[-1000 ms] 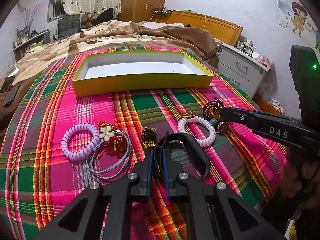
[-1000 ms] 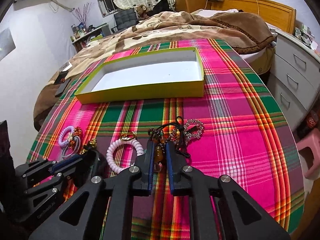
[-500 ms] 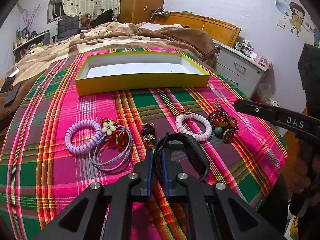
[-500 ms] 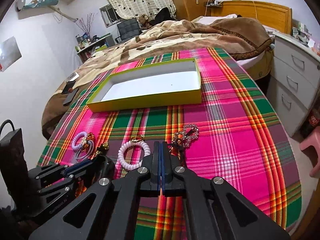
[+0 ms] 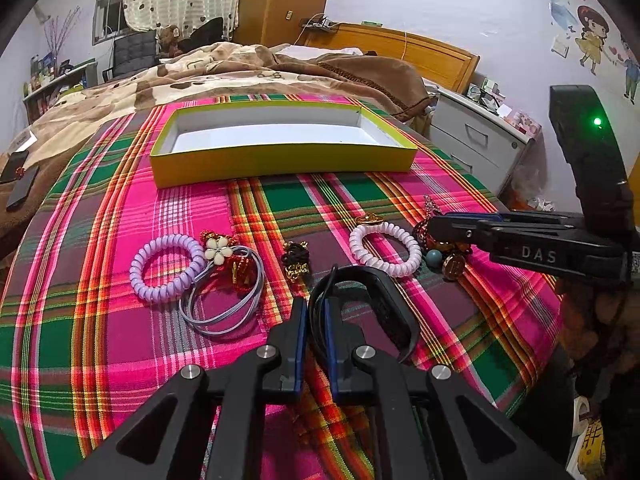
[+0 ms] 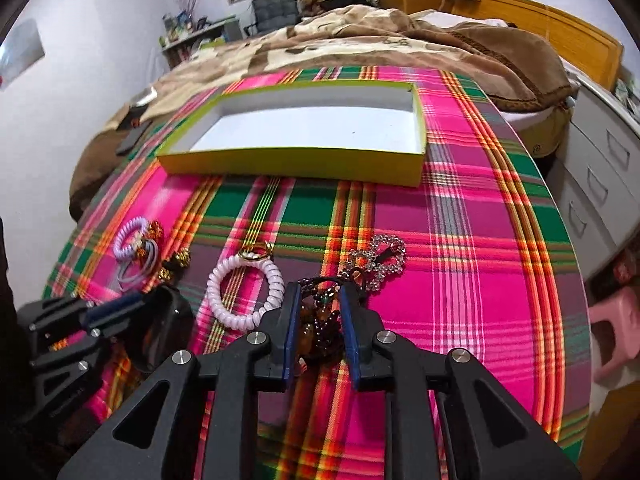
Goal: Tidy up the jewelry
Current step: 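Close the left tool on the black band while the right tool grasps the brown beaded bracelet, then carry the black band in the left tool into the box while the right tool carries the bracelet there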
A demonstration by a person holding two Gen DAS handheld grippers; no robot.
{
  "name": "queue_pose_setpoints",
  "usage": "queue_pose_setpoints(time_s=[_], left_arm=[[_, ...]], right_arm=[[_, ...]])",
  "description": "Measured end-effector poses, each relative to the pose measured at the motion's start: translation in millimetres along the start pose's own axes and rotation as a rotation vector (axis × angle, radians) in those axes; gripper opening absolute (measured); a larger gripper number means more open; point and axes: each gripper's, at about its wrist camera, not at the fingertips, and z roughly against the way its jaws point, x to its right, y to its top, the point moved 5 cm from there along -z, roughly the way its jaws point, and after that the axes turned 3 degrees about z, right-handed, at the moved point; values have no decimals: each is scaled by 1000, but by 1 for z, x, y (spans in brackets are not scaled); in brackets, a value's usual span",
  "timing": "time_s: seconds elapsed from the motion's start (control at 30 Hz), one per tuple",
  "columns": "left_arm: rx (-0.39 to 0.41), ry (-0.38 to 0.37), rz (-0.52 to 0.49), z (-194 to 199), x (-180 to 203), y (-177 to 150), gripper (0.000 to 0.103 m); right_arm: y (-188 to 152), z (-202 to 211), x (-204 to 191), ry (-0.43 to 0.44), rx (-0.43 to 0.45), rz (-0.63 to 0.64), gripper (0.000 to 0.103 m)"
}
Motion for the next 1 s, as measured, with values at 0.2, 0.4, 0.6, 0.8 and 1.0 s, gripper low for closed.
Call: queue_pose_setpoints(time_s=[0.2, 0.4, 0.6, 0.8, 1.0], left_arm=[[3, -3, -2, 1, 0, 0, 8], [19, -8, -10, 7, 2, 1, 8], [37, -17, -9, 16, 5, 4, 8], [66, -25, -16, 28, 4, 17, 8], [92, -22, -7, 30, -8, 40, 8]], right_arm=[[-1, 3, -2, -24, -10, 47, 10], [-4, 18, 3, -10, 38, 1, 9], [3, 45, 5, 30, 125, -48, 9], [15, 57, 5, 68, 182, -81, 9], [33, 55, 1, 70, 205, -76, 9]])
